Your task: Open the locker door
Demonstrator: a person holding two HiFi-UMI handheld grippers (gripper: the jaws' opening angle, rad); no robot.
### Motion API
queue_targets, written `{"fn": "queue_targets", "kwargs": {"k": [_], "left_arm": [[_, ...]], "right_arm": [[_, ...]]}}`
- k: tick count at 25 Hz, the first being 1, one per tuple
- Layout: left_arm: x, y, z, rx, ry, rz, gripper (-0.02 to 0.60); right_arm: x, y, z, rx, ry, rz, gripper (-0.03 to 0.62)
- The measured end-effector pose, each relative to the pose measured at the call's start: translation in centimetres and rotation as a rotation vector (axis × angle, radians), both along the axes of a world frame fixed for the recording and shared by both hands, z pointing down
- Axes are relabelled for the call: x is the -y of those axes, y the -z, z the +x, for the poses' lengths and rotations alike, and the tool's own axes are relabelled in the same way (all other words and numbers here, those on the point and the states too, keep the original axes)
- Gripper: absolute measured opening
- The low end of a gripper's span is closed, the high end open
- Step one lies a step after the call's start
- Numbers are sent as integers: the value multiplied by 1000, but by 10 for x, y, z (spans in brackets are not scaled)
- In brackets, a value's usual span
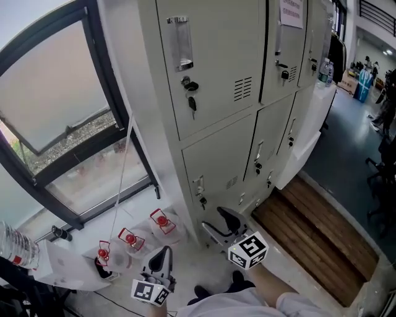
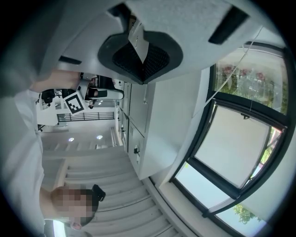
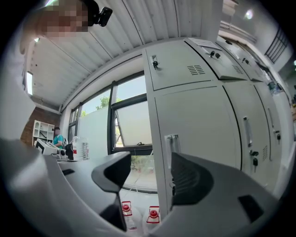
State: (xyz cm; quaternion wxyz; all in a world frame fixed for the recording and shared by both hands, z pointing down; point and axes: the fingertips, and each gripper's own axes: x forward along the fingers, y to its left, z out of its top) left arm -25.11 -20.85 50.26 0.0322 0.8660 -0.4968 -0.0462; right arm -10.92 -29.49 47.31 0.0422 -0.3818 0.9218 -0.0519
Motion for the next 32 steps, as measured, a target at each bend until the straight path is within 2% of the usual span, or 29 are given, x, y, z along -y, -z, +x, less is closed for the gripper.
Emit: {"fn": "queue_targets", "kwargs": {"k": [7,12,18,26,32], "left_arm": [[20,-3,0,-14,83,-24,3],[30,-6,-8,-17,122,-40,3],[35,-10,-21,-17,153,-57,3],[38,-18,-34,-25,131,-81,3],[42,-20,-35,-49,69,-84,3]], "right_arm": [[58,-4,-23,-96,62,24,238],[88,-5,-37,-114,88,33,238],[100,-7,-55,-125,127,38,238],[100,-7,-57,-105,110,22,238],[82,-7,-42,-96,33,20,236]]}}
